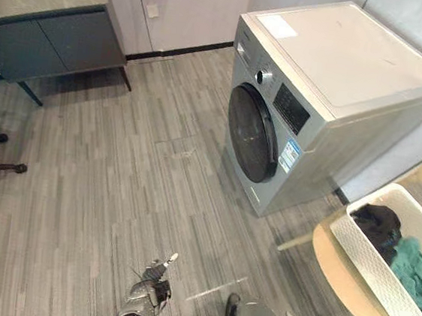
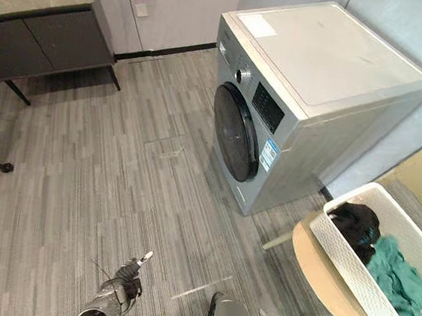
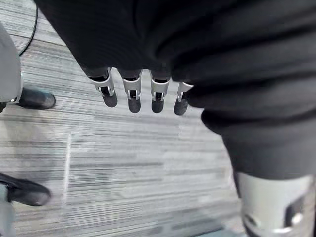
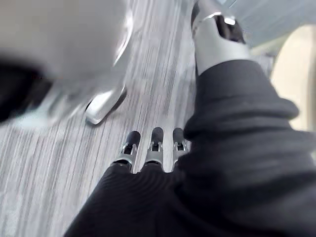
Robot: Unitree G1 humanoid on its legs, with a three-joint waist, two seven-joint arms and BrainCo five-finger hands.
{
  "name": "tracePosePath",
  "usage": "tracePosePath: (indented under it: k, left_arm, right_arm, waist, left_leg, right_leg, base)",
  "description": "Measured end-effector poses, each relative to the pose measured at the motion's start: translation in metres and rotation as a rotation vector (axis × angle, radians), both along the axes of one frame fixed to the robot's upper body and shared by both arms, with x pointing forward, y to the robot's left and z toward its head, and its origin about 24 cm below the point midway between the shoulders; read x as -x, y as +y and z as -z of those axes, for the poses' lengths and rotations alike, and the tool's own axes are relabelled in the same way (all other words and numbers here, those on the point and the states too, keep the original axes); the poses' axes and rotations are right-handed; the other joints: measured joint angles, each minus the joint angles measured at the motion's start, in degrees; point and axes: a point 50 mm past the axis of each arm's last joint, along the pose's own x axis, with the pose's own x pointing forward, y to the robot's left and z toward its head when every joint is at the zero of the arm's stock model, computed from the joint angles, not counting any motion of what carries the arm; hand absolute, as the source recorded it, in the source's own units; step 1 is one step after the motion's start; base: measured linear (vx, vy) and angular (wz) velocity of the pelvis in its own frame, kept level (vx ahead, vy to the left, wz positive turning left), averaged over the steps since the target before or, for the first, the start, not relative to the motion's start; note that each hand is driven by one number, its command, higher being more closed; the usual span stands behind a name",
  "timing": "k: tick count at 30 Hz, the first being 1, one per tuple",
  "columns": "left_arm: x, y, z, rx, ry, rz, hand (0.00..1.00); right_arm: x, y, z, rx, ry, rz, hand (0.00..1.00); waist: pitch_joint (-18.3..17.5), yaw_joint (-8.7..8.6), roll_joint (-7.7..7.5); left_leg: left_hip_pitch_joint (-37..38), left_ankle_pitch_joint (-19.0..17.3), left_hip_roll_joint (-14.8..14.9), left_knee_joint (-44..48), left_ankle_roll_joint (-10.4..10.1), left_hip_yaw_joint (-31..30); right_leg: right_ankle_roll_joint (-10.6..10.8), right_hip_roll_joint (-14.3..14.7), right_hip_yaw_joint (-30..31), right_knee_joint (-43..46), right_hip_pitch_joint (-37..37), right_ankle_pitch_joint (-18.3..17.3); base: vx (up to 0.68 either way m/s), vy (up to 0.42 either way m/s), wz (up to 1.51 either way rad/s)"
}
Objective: Pick up the laundry basket with both hands and put the clothes into the washing machine.
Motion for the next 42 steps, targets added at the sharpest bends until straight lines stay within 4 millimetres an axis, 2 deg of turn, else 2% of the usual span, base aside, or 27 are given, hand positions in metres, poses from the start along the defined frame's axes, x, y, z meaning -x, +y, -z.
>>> tracePosePath:
  k: [1, 2, 3, 4, 5, 6, 7, 8, 9, 11, 12, 13, 14, 15, 16, 17, 18, 19, 20, 23, 24, 27, 29, 31, 36, 38, 42]
  left_arm:
    - [0.003, 0.003, 0.0, 0.005, -0.002, -0.036, 0.0]
    - [0.004, 0.004, 0.001, 0.007, 0.002, -0.044, 0.0]
    - [0.01, 0.006, 0.002, -0.002, 0.013, -0.058, 0.0]
    - [0.016, 0.008, 0.004, -0.01, 0.025, -0.069, 0.0]
    - [0.019, 0.008, 0.005, -0.01, 0.032, -0.074, 0.0]
    - [0.022, 0.009, 0.006, -0.013, 0.039, -0.075, 0.0]
    - [0.027, 0.012, 0.007, -0.026, 0.05, -0.07, 0.0]
    - [0.028, 0.012, 0.007, -0.026, 0.053, -0.069, 0.0]
    - [0.029, 0.014, 0.006, -0.034, 0.047, -0.073, 0.0]
    - [0.028, 0.016, 0.005, -0.043, 0.035, -0.074, 0.0]
    - [0.029, 0.016, 0.005, -0.045, 0.037, -0.075, 0.0]
    - [0.032, 0.017, 0.006, -0.053, 0.045, -0.083, 0.0]
    - [0.037, 0.014, 0.009, -0.051, 0.069, -0.081, 0.0]
    - [0.041, 0.011, 0.011, -0.046, 0.089, -0.068, 0.0]
    - [0.048, 0.011, 0.014, -0.05, 0.121, -0.05, 0.0]
    - [0.051, 0.026, 0.014, -0.103, 0.136, -0.025, 0.0]
    - [0.053, 0.033, 0.014, -0.124, 0.144, -0.022, 0.0]
    - [0.058, 0.038, 0.014, -0.142, 0.165, -0.02, 0.0]
    - [0.068, 0.045, 0.016, -0.174, 0.207, 0.015, 0.0]
    - [0.075, 0.049, 0.018, -0.191, 0.238, 0.047, 0.0]
    - [0.075, 0.045, 0.018, -0.192, 0.242, 0.078, 0.0]
    - [0.062, 0.038, 0.017, -0.195, 0.21, 0.139, 0.0]
    - [0.049, 0.035, 0.014, -0.203, 0.175, 0.165, 0.0]
    - [0.032, 0.027, 0.009, -0.202, 0.117, 0.195, 0.0]
    - [0.017, 0.026, 0.003, -0.214, 0.065, 0.208, 0.0]
    - [0.017, 0.021, 0.003, -0.212, 0.063, 0.234, 0.0]
    - [0.015, 0.024, 0.002, -0.218, 0.058, 0.227, 0.0]
  right_arm:
    - [-0.013, -0.002, -0.005, 0.012, -0.047, 0.002, 0.0]
    - [-0.019, -0.003, -0.007, 0.018, -0.07, 0.002, 0.0]
    - [-0.034, -0.004, -0.013, 0.032, -0.115, -0.021, 0.0]
    - [-0.046, -0.002, -0.018, 0.049, -0.154, -0.066, 0.0]
    - [-0.052, -0.001, -0.021, 0.057, -0.177, -0.092, 0.0]
    - [-0.06, 0.005, -0.025, 0.063, -0.208, -0.13, 0.0]
    - [-0.076, 0.012, -0.033, 0.077, -0.256, -0.183, 0.0]
    - [-0.079, 0.013, -0.035, 0.083, -0.267, -0.197, 0.0]
    - [-0.085, 0.015, -0.039, 0.093, -0.289, -0.218, 0.0]
    - [-0.089, 0.016, -0.044, 0.125, -0.31, -0.258, 0.0]
    - [-0.092, 0.015, -0.048, 0.148, -0.323, -0.286, 0.0]
    - [-0.095, 0.013, -0.054, 0.186, -0.344, -0.318, 0.0]
    - [-0.098, 0.003, -0.061, 0.245, -0.364, -0.338, 0.0]
    - [-0.1, -0.004, -0.066, 0.286, -0.371, -0.351, 0.0]
    - [-0.104, -0.01, -0.072, 0.331, -0.378, -0.363, 0.0]
    - [-0.109, -0.007, -0.076, 0.351, -0.392, -0.383, 0.0]
    - [-0.113, -0.006, -0.078, 0.355, -0.402, -0.385, 0.0]
    - [-0.116, -0.005, -0.081, 0.36, -0.415, -0.388, 0.0]
    - [-0.128, -0.01, -0.093, 0.4, -0.463, -0.393, 0.0]
    - [-0.144, -0.023, -0.115, 0.49, -0.543, -0.429, 0.0]
    - [-0.15, -0.032, -0.125, 0.54, -0.57, -0.461, 0.0]
    - [-0.159, -0.058, -0.147, 0.653, -0.597, -0.505, 0.0]
    - [-0.168, -0.067, -0.161, 0.714, -0.616, -0.523, 0.0]
    - [-0.187, -0.079, -0.19, 0.817, -0.662, -0.544, 0.0]
    - [-0.217, -0.089, -0.24, 0.933, -0.773, -0.518, 0.0]
    - [-0.231, -0.09, -0.269, 0.994, -0.833, -0.524, 0.0]
    - [-0.237, -0.083, -0.274, 0.993, -0.853, -0.535, 0.0]
  waist:
    - [-0.12, -0.04, 0.72]
    - [-0.25, 0.2, 1.14]
    - [-0.48, 0.9, 2.12]
    - [-0.87, 1.91, 2.63]
    - [-0.86, 2.47, 2.59]
    - [-0.66, 3.26, 1.84]
    - [-0.92, 3.35, 2.29]
    - [-0.91, 3.42, 2.05]
    - [-0.74, 3.92, 1.23]
    - [-0.81, 4.3, 0.3]
    - [-0.86, 4.31, 0.37]
    - [-0.98, 4.46, 0.45]
    - [-1.98, 4.44, 1.64]
    - [-2.74, 4.34, 2.85]
    - [-4.39, 3.19, 2.34]
    - [-5.2, 3.17, -0.76]
    - [-5.7, 3.35, -1.51]
    - [-5.81, 3.31, -1.52]
    - [-6.8, 3.26, -2.49]
    - [-7.19, 3.61, -1.78]
    - [-7.31, 3.83, -0.99]
    - [-6.81, 4.09, 0.49]
    - [-6.21, 4.06, 1.38]
    - [-3.8, 3.88, 2.39]
    - [2.3, 3.57, 2.79]
    - [5.16, 3.42, 4.01]
    - [6.31, 3.85, 4.31]
  left_leg:
    - [-2.78, 0.74, 1.09, 8.49, -1.25, -0.42]
    - [-4.19, 1.72, 1.64, 12.77, -2.17, -0.74]
    - [-6.58, 5.53, 2.51, 20.12, -2.72, -1.34]
    - [-8.25, 10.92, 3.02, 25.11, -2.69, -1.2]
    - [-9.28, 14.74, 3.04, 27.59, -2.32, -0.86]
    - [-11.2, 18.54, 3.4, 31.43, -2.13, 0.04]
    - [-14.54, 11.38, 5.2, 35.78, 1.52, 1.68]
    - [-15.2, 8.71, 5.76, 35.17, 2.8, 2.64]
    - [-15.33, 5.37, 6.37, 30.59, 4.49, 4.25]
    - [-13.99, 4.6, 6.44, 16.42, 4.76, 4.01]
    - [-12.82, 4.87, 6.5, 7.19, 4.42, 3.33]
    - [-10.95, 7.45, 6.33, -3.49, 3.08, 2.73]
    - [-10.35, 14.98, 5.9, -9.29, 3.87, 1.56]
    - [-10.38, 19.66, 5.79, -9.96, 5.44, 1.22]
    - [-9.67, 11.73, 4.51, -9.5, -1.9, 1.87]
    - [-9.28, 11.0, 1.55, -9.88, -0.4, 3.46]
    - [-8.97, 10.98, 1.22, -10.51, -0.35, 3.74]
    - [-8.78, 10.98, 0.94, -10.94, -0.34, 3.9]
    - [-8.11, 10.91, 0.79, -12.03, -0.14, 4.81]
    - [-6.64, 11.33, 0.68, -14.49, 0.42, 6.63]
    - [-6.5, 11.84, 0.33, -15.57, 0.86, 6.79]
    - [-6.57, 14.43, -0.86, -19.14, 1.36, 6.92]
    - [-7.34, 16.84, -0.95, -21.93, 1.34, 6.73]
    - [-8.88, 19.15, -0.96, -24.35, 1.23, 6.14]
    - [-11.4, 21.51, -1.04, -28.73, 0.74, 2.89]
    - [-13.55, 21.37, -0.78, -28.92, 0.86, -0.35]
    - [-15.29, 21.41, -0.05, -29.1, 0.73, -1.57]
  right_leg:
    - [0.51, 0.04, 0.07, -0.39, 1.93, -0.56]
    - [0.57, 0.12, 0.43, -0.39, 2.7, -0.76]
    - [0.68, 0.34, 1.21, -0.43, 4.0, -0.86]
    - [0.68, 0.27, 2.7, -1.12, 5.23, -0.86]
    - [0.68, -0.03, 4.1, -2.18, 6.42, -0.85]
    - [0.67, -0.65, 5.95, -3.9, 7.74, -0.86]
    - [0.69, -1.13, 8.28, -5.83, 9.07, -0.83]
    - [0.74, -1.72, 9.04, -5.98, 9.31, -0.81]
    - [0.75, -3.39, 10.57, -6.06, 9.87, -0.8]
    - [0.84, -5.75, 11.9, -6.2, 10.72, -0.76]
    - [1.41, -6.6, 12.07, -6.1, 10.97, -0.82]
    - [4.17, -7.74, 12.66, -5.76, 11.36, -1.57]
    - [6.88, -8.37, 13.51, -5.68, 11.72, -3.07]
    - [8.39, -8.18, 13.79, -5.76, 11.63, -3.96]
    - [11.01, -10.1, 14.97, -5.9, 11.8, -5.6]
    - [11.02, -12.53, 17.0, -6.08, 10.9, -4.76]
    - [11.08, -12.52, 17.59, -6.65, 10.51, -3.8]
    - [11.21, -12.41, 17.94, -7.59, 10.51, -2.55]
    - [12.13, -12.71, 18.69, -9.71, 10.68, 0.78]
    - [13.47, -12.79, 20.03, -12.4, 10.45, 4.75]
    - [14.18, -12.98, 19.97, -12.93, 9.8, 5.88]
    - [14.87, -13.68, 19.59, -13.01, 7.96, 6.37]
    - [14.99, -13.36, 19.32, -13.16, 6.25, 6.43]
    - [15.01, -13.05, 18.87, -13.46, 3.34, 6.44]
    - [15.39, -12.25, 17.73, -15.26, -0.53, 6.21]
    - [15.29, -11.03, 17.76, -14.0, -3.13, 6.21]
    - [14.35, -10.02, 17.3, -13.8, -4.45, 6.91]
  base:
    - [0.26, -0.008, -0.03]
    - [0.23, 0.041, -0.3]
    - [0.22, 0.074, -0.67]
    - [0.17, 0.064, -0.8]
    - [0.18, 0.082, -0.84]
    - [0.21, 0.125, -0.81]
    - [0.21, 0.125, -0.75]
    - [0.24, 0.173, -0.76]
    - [0.16, 0.136, -0.59]
    - [0.22, 0.243, -0.54]
    - [0.27, 0.387, -0.5]
    - [0.29, 0.475, -0.46]
    - [0.26, 0.453, -0.42]
    - [0.27, 0.51, -0.24]
    - [0.27, 0.556, -0.15]
    - [0.24, 0.507, -0.16]
    - [0.14, 0.281, -0.19]
    - [0.11, 0.159, -0.3]
    - [0.1, 0.128, -0.29]
    - [0.08, 0.111, -0.36]
    - [-0.01, 0.029, -0.23]
    - [-0.05, -0.013, -0.06]
    - [-0.11, -0.066, -0.01]
    - [-0.16, -0.073, -0.15]
    - [-0.22, -0.058, -0.13]
    - [-0.24, -0.028, 0.03]
    - [-0.13, -0.033, 0.08]
